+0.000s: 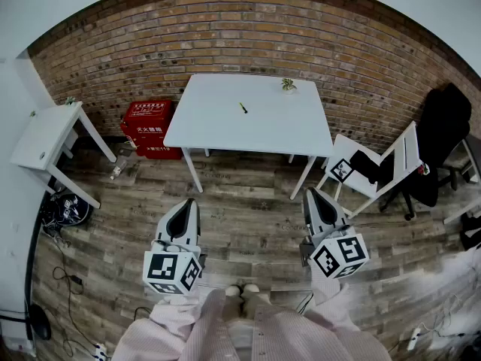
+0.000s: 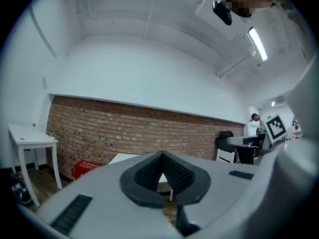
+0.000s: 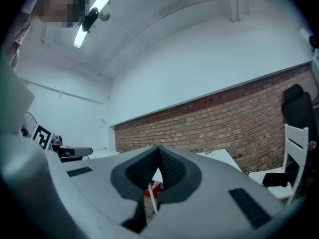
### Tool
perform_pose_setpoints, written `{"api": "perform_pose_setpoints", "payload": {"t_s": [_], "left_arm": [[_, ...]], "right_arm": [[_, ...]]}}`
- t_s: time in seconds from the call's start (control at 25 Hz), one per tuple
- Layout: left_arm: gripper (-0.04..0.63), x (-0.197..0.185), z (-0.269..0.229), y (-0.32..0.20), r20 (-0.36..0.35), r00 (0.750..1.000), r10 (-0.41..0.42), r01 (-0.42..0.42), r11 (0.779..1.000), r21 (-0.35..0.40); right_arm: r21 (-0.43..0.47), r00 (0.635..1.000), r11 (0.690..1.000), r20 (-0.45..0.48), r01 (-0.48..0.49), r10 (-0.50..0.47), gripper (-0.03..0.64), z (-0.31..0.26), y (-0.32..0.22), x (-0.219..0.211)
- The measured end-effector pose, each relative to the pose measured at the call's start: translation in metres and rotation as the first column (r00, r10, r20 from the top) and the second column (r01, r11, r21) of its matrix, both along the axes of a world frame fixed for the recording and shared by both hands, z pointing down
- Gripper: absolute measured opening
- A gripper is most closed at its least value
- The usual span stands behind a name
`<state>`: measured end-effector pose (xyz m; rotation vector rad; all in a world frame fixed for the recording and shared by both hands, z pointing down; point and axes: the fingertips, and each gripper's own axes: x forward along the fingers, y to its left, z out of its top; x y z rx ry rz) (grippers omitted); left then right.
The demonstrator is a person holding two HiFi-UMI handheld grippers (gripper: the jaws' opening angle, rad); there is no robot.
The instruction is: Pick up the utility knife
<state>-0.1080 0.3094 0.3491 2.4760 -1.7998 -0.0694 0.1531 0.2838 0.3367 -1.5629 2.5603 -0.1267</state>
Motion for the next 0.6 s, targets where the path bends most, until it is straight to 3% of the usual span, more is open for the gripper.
{"api": "perform_pose_setpoints", "payload": {"t_s": [0.6], "left_arm": [[-0.008,0.017,0.006,-0.014,-0.012,1.0,-0.02,0.02,1.0,-0.004]], "right_arm": [[-0.016,0.998,0.998,-0.005,0.067,-0.067,0.003,0.014,-0.018,0.009]]}}
